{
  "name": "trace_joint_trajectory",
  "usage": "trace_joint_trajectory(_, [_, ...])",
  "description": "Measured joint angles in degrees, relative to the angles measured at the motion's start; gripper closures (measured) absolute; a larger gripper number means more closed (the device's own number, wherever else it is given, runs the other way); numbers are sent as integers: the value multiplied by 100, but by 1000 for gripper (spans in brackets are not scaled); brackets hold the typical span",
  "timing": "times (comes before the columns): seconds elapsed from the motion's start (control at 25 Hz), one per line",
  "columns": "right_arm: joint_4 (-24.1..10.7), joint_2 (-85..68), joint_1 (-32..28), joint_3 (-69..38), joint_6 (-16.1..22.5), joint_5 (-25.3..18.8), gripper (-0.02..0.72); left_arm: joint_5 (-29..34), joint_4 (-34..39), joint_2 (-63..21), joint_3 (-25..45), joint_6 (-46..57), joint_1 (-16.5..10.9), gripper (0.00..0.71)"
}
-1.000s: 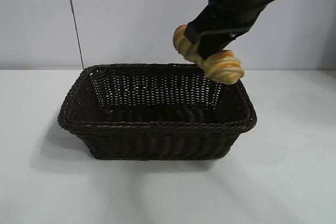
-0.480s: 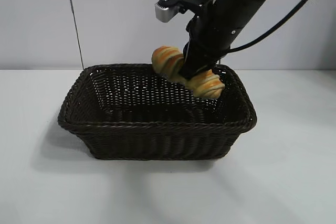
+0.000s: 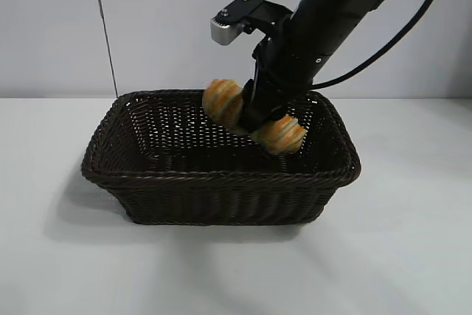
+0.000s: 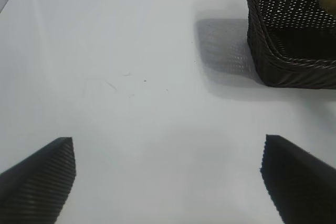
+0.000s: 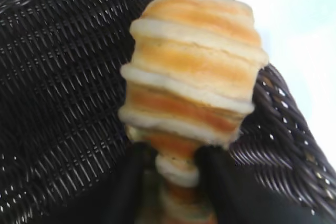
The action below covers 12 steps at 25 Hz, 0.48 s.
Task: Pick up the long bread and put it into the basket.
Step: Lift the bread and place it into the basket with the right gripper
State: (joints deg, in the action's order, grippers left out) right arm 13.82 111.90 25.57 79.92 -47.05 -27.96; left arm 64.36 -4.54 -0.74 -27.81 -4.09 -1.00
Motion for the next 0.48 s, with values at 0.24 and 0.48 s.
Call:
trace_joint_trajectory(0.24, [-58,-605,0,231,1273,-612,36,0,4,0,0,0,0,16])
trace_joint_trajectory(0.48, [-1087,-886,0,1435,3407,-2136,16,0,4,0,0,0,0,16])
